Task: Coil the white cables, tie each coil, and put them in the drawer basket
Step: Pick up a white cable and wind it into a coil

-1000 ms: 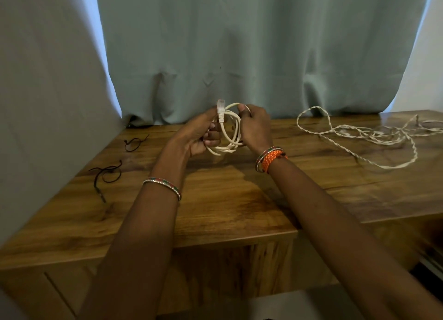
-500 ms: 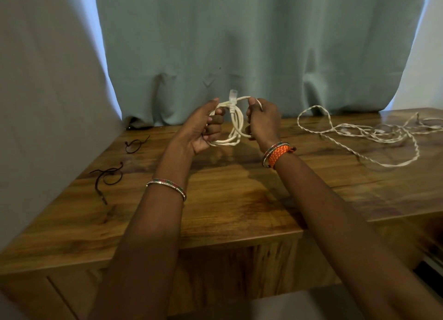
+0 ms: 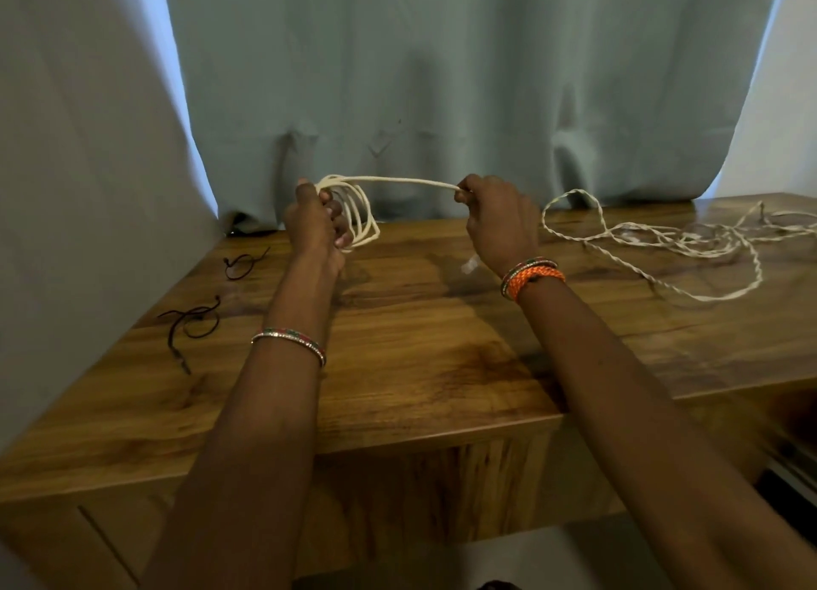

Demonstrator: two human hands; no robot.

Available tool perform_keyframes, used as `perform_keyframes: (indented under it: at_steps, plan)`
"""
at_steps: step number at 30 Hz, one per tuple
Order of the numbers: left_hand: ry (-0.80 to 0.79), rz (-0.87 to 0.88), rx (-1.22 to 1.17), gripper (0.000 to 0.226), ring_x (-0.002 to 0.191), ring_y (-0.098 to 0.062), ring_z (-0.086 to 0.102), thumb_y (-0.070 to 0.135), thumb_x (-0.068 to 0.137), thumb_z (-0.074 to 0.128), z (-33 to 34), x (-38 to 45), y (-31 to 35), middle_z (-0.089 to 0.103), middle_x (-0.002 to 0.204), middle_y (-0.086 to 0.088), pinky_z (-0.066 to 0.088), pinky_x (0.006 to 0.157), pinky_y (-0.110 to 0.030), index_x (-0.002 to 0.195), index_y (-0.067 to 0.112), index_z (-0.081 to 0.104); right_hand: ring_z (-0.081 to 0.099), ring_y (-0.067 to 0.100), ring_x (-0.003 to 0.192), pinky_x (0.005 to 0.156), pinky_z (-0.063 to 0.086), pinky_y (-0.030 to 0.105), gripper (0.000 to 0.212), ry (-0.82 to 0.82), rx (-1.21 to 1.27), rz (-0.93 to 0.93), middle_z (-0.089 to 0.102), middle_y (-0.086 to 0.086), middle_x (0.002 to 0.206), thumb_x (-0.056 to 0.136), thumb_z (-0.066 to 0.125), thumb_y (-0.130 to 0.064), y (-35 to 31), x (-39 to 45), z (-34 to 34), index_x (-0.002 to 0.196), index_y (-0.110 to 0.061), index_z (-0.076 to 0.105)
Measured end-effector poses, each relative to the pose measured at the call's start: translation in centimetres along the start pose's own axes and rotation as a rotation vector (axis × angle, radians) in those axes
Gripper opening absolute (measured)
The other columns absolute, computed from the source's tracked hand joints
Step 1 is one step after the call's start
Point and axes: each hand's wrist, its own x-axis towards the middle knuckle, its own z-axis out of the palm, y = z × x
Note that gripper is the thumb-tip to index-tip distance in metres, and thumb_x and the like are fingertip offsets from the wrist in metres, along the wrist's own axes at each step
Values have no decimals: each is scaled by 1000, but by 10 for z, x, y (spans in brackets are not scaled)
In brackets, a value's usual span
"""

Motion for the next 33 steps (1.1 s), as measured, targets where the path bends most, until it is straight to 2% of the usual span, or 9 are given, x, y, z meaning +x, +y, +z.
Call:
perform_keyframes:
  at_steps: [7,11,15,19,22,24,27,30,33]
  plan:
    - [177,22,-21,44,19,-4,25,27,102,26,-8,10,-9,33,25,10,15,30,-6,60,15,34,61,34,101,74,44,34,18,-218,-43,314,63,13,108,90,53,-12,-8,-7,14,104,-11,65]
    - [273,28,-3,40,19,-5,29,24,101,27,-12,16,-16,38,25,9,19,32,-6,63,14,37,59,35,105,82,47,36,20,-250,-45,347,63,14,112,89,54,-13,-9,-11,11,107,-9,62]
    - [334,9,23,43,21,-7,35,32,100,32,-16,23,-19,41,26,8,23,34,-8,62,12,42,59,36,102,73,41,35,17,-187,-43,301,62,13,109,89,57,-16,-9,-13,7,105,-10,57]
    - [279,-27,41,48,19,-7,30,36,101,31,-16,25,-23,37,26,6,25,33,-7,60,11,39,59,34,94,66,42,34,20,-134,-50,202,61,13,103,82,55,1,-8,-13,6,99,-8,57]
    - [217,-60,63,43,20,-7,32,34,101,30,-16,26,-25,44,49,-2,31,34,-8,67,11,40,57,33,98,75,47,37,20,-124,-42,128,61,15,104,80,56,2,-6,-12,9,97,-6,64]
    - [149,-89,32,38,22,-7,32,32,102,29,-15,27,-26,38,58,-4,31,35,-8,69,13,35,59,34,97,78,50,37,21,-145,-6,100,64,17,101,79,55,3,-7,-12,12,95,-4,68]
    - [75,-116,-9,34,25,-7,32,27,102,30,-12,26,-26,36,55,-1,29,35,-9,70,15,32,63,31,90,81,53,38,19,-207,133,124,68,17,93,77,57,5,-12,-12,17,87,-1,72]
    - [26,-114,-11,32,26,-5,33,20,102,29,-9,23,-24,38,39,5,28,35,-10,70,17,34,64,22,81,71,49,27,20,-255,294,200,71,12,85,78,56,6,-14,-12,18,81,-3,74]
    - [7,-91,22,33,26,-4,35,13,101,28,-7,17,-24,39,37,8,29,36,-12,69,18,35,66,15,81,74,52,21,13,-322,455,202,73,10,88,80,61,6,-13,-12,14,83,1,73]
